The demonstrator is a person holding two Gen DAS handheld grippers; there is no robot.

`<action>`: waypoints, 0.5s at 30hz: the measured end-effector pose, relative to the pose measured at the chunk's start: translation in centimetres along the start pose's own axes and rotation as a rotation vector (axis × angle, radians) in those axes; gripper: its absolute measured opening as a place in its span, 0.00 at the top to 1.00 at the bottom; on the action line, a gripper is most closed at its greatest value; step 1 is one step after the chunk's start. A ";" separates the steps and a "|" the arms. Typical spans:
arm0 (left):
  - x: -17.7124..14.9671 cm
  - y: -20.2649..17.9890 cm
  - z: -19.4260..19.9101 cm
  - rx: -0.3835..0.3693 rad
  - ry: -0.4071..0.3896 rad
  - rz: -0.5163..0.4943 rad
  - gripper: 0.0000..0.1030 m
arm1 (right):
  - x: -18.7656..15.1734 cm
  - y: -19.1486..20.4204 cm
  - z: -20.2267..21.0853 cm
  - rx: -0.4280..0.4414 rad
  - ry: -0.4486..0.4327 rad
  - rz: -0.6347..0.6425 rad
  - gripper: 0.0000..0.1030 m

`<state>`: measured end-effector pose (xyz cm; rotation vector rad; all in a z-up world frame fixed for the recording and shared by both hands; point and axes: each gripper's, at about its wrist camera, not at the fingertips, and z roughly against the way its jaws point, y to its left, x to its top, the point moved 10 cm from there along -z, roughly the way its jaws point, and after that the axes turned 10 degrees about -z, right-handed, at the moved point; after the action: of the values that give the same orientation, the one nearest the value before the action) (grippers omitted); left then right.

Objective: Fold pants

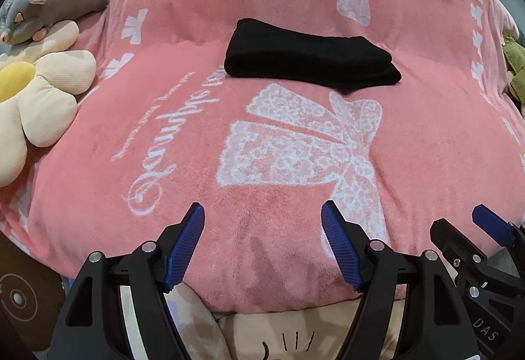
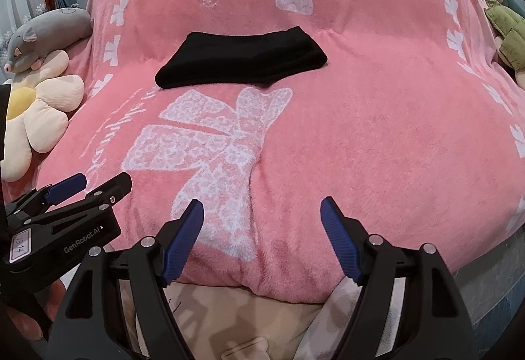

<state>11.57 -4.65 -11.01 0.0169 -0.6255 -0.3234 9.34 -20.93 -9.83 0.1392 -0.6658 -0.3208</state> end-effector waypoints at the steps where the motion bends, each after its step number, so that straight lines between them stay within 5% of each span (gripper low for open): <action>1: 0.0 0.0 -0.1 0.001 0.002 0.002 0.31 | 0.0 0.1 0.0 -0.002 -0.001 0.001 0.31; 15: -0.4 -0.3 -0.7 -0.001 0.016 -0.007 0.33 | -0.3 0.2 -0.5 0.001 0.009 -0.004 0.31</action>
<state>11.59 -4.91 -11.83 0.0204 -0.6096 -0.3306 9.51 -20.62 -10.31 0.1426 -0.6567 -0.3241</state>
